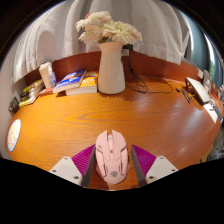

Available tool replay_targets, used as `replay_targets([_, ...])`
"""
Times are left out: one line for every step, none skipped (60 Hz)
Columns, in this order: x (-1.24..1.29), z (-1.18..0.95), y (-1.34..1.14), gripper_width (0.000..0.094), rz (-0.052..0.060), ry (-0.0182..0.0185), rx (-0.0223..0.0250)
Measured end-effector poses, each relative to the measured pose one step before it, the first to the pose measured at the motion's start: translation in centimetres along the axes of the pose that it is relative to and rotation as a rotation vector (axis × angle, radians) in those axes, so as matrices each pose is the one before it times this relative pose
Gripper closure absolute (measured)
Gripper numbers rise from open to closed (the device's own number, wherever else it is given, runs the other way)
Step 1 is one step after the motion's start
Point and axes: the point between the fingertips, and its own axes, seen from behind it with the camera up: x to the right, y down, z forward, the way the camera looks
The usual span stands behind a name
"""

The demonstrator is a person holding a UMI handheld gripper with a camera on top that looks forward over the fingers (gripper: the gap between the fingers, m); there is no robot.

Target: Arrange mouse

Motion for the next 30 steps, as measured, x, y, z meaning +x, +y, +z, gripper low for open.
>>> replay_targets([-0.276, 0.104, -0.151, 0.0296, -0.0009, -0.01038, 0.00107])
replay_targets([-0.205, 0.111, -0.085, 0.0343, -0.0027, -0.00654, 0.00092])
replay_targets([-0.121, 0.074, -0.082, 0.04, -0.0056, -0.00548, 0.0005])
replay_targets([0.33, 0.171, -0.022, 0.0415, -0.0065, 0.00567, 0.0003])
replay_targets([0.03, 0.007, -0.052, 0.0416, -0.0013, 0.00312, -0.0001])
replay_targets([-0.002, -0.017, 0.05, 0.0429, 0.0025, 0.00261, -0.00078])
replay_targets([-0.05, 0.005, 0.014, 0.044, 0.0028, 0.00196, -0.00184])
replay_targets([-0.004, 0.018, 0.059, 0.0451, -0.0023, 0.00229, -0.00326])
replay_targets([-0.02, 0.002, -0.008, 0.0458, -0.0066, 0.00098, -0.00166])
replay_targets([-0.025, 0.026, 0.045, 0.0472, -0.0051, -0.00019, -0.0018])
replay_targets([-0.03, 0.064, 0.025, 0.0482, -0.0017, -0.0012, -0.00308])
replay_targets([0.046, -0.075, -0.032, 0.0498, 0.0011, 0.0004, -0.00522])
replay_targets([-0.001, 0.099, 0.032, 0.0513, 0.0011, 0.00037, -0.00373])
replay_targets([0.023, 0.009, -0.025, 0.0539, 0.002, 0.00005, -0.00908])
replay_targets([0.019, 0.031, 0.017, 0.0545, 0.0023, 0.00156, -0.00442])
replay_targets([0.001, 0.008, 0.089, 0.0562, 0.0016, 0.00157, -0.01073])
replay_targets([0.021, 0.022, -0.034, 0.0564, 0.0005, 0.0022, -0.00572])
replay_targets([0.004, 0.012, 0.077, 0.0573, 0.0014, 0.00225, -0.01086])
replay_targets([0.011, -0.027, -0.065, 0.0584, 0.001, 0.0022, -0.0058])
replay_targets([-0.022, 0.041, 0.025, 0.0585, -0.001, 0.00385, -0.00776])
replay_targets([0.015, -0.091, -0.063, 0.0586, -0.0004, 0.00345, -0.00918])
replay_targets([0.013, -0.046, -0.038, 0.0587, 0.0005, 0.0048, -0.00877])
replay_targets([-0.015, -0.119, -0.079, 0.0587, 0.0019, 0.00405, -0.00823])
replay_targets([-0.125, -0.167, -0.255, 0.0587, 0.0033, 0.0011, -0.00295])
replay_targets([-0.155, -0.263, -0.44, 0.0588, 0.0041, 0.0001, 0.00238])
replay_targets([-0.094, -0.329, -0.619, 0.0586, 0.0043, 0.00291, 0.00766])
replay_targets([-0.042, -0.368, -0.733, 0.0585, 0.0016, 0.00735, 0.01191])
replay_targets([-0.084, -0.273, -0.657, 0.0585, -0.006, 0.00919, 0.01132])
replay_targets([-0.103, -0.49, -0.826, 0.0585, -0.0094, 0.00803, 0.00977])
replay_targets([-0.257, -0.592, -0.935, 0.0585, -0.0034, 0.00489, 0.0148])
